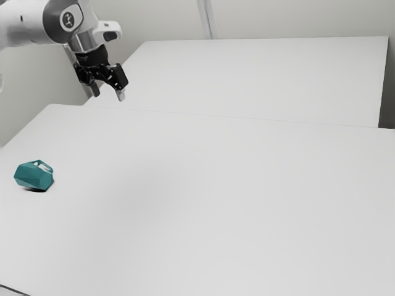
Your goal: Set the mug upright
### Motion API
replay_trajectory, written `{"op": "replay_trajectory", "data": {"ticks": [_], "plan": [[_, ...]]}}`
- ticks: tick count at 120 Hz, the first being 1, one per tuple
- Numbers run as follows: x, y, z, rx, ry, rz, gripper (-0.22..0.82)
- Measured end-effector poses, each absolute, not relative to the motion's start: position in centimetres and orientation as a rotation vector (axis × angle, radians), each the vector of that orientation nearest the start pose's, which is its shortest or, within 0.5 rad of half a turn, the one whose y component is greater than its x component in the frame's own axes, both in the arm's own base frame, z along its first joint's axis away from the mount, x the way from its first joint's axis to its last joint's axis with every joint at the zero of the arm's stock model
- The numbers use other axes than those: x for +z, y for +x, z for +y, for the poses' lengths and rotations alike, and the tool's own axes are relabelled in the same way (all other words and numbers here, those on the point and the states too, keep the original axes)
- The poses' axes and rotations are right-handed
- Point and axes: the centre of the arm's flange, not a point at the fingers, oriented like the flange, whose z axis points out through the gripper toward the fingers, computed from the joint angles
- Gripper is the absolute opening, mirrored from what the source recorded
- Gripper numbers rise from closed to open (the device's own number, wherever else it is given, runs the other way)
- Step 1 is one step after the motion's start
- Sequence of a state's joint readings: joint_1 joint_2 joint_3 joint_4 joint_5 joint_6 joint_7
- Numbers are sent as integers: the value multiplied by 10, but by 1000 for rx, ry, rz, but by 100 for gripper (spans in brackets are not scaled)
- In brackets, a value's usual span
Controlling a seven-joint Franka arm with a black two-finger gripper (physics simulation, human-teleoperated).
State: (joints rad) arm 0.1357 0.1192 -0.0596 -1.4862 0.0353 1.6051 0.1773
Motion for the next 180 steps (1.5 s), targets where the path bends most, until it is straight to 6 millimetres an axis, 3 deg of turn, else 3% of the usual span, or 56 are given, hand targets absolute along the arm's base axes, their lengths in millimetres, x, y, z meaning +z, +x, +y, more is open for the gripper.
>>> {"op": "replay_trajectory", "data": {"ticks": [19,36,50,78,96,127,137,158,180], "plan": [[604,586,64,-50,-3101,162,60],[599,534,72,-53,-3100,144,60],[573,490,81,-54,-3108,121,60],[507,410,180,-88,-3099,-205,60],[473,373,244,-184,-3109,-392,60],[432,347,332,-502,-3165,-619,60],[423,355,356,-636,-3181,-645,60],[403,379,426,-863,-3222,-528,60],[385,367,461,-1067,-3298,-236,60]]}}
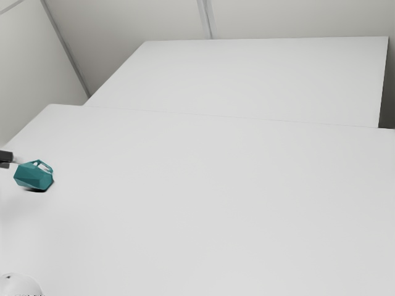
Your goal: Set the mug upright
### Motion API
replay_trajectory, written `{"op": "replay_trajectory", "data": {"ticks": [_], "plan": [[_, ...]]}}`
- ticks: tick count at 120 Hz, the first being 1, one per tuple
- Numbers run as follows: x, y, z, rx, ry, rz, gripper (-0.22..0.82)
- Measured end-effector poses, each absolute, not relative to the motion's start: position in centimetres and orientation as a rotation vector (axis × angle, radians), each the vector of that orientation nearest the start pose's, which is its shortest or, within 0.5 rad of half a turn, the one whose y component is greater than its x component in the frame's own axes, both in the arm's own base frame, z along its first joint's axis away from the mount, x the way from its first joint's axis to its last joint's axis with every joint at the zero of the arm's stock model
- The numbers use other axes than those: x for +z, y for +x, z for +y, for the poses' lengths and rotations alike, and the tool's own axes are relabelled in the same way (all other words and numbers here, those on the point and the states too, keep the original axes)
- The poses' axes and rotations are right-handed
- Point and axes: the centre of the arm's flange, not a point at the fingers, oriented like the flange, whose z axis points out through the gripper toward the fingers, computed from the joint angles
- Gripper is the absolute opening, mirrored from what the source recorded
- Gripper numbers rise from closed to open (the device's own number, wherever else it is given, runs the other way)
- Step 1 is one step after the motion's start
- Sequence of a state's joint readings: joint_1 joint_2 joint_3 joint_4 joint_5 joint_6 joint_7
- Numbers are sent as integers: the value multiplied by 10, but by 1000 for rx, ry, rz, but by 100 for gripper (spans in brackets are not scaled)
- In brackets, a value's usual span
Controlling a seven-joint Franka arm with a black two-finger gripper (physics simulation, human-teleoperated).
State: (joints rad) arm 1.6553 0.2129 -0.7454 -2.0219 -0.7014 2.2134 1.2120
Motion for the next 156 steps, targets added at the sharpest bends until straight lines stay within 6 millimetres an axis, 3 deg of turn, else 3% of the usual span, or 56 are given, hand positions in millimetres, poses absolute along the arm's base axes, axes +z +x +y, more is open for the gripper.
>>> {"op": "replay_trajectory", "data": {"ticks": [20,48,60,79,111,156], "plan": [[359,367,484,-1200,-3298,127,60],[329,312,522,-1258,-3202,361,60],[317,303,535,-1305,-3149,447,60],[307,305,553,-1358,-3040,575,60],[270,319,567,-1472,-2921,674,59],[263,343,555,-1508,-2839,818,58]]}}
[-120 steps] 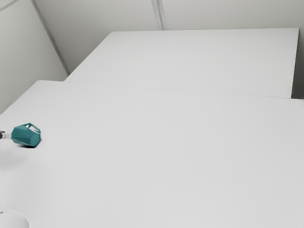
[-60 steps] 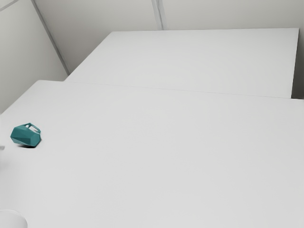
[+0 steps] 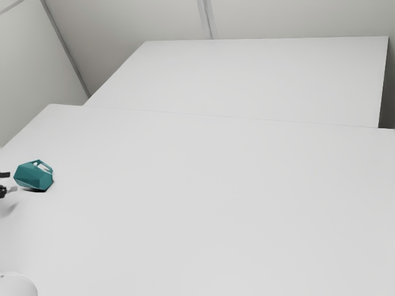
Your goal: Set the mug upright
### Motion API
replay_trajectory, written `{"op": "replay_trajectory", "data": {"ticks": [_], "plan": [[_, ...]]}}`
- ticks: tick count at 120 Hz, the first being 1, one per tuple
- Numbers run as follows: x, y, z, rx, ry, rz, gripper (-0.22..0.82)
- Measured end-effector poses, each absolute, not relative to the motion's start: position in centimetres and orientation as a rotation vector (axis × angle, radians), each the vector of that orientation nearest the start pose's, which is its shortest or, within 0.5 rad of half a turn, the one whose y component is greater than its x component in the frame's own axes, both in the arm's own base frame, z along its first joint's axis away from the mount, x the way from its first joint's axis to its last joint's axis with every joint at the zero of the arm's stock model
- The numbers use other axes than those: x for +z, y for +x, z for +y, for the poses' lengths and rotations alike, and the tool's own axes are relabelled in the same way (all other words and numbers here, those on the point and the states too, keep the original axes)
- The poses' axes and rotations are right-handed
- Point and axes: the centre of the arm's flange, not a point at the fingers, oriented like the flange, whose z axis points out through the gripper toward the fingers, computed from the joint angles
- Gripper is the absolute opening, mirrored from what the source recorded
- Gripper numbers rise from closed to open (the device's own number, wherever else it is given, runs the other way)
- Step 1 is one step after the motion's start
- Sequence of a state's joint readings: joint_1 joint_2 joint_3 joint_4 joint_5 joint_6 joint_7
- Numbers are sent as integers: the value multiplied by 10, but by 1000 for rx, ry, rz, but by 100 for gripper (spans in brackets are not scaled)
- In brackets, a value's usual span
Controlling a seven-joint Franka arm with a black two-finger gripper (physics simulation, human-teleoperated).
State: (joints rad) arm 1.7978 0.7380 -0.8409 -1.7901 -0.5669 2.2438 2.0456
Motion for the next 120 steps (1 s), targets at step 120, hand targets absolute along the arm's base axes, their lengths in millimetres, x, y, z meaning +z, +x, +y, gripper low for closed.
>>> {"op": "replay_trajectory", "data": {"ticks": [120], "plan": [[244,390,509,-1576,-2785,1045,55]]}}
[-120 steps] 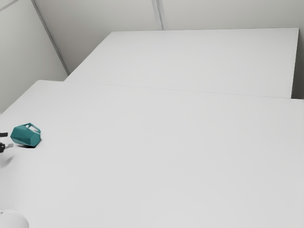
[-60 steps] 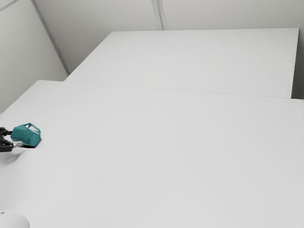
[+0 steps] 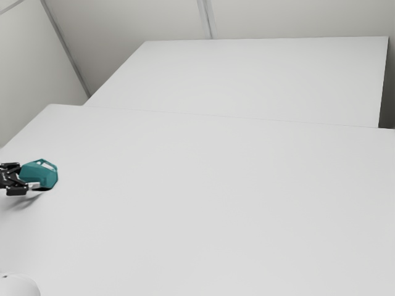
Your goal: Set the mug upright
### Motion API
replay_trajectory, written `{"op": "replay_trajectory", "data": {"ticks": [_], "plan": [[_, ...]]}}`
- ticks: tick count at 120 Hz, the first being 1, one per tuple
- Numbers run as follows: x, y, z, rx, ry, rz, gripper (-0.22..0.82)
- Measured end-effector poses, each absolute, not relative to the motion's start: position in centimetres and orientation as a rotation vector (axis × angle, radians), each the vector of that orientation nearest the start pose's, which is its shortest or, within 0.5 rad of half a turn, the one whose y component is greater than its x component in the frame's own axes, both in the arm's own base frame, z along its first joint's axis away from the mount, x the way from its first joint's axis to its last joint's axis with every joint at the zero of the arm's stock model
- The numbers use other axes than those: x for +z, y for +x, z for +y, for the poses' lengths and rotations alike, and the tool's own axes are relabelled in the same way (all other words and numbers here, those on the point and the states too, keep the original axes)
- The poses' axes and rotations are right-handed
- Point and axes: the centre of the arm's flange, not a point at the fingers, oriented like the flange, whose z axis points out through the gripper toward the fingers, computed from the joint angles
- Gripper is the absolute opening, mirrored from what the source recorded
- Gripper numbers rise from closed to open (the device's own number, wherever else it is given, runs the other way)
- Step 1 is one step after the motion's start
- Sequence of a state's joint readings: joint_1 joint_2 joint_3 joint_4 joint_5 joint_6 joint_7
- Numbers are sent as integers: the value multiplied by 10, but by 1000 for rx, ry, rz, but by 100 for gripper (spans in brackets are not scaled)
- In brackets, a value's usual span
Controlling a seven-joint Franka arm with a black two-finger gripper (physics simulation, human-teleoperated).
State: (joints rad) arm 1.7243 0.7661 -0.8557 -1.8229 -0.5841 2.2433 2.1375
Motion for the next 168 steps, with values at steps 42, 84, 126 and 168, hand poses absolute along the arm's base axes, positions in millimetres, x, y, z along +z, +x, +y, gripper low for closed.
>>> {"op": "replay_trajectory", "data": {"ticks": [42,84,126,168], "plan": [[242,405,473,-1593,-2800,1127,31],[274,424,462,-1576,-2751,1191,-12],[345,445,387,-1228,-2834,1212,-17],[395,536,194,-726,-2808,1511,-18]]}}
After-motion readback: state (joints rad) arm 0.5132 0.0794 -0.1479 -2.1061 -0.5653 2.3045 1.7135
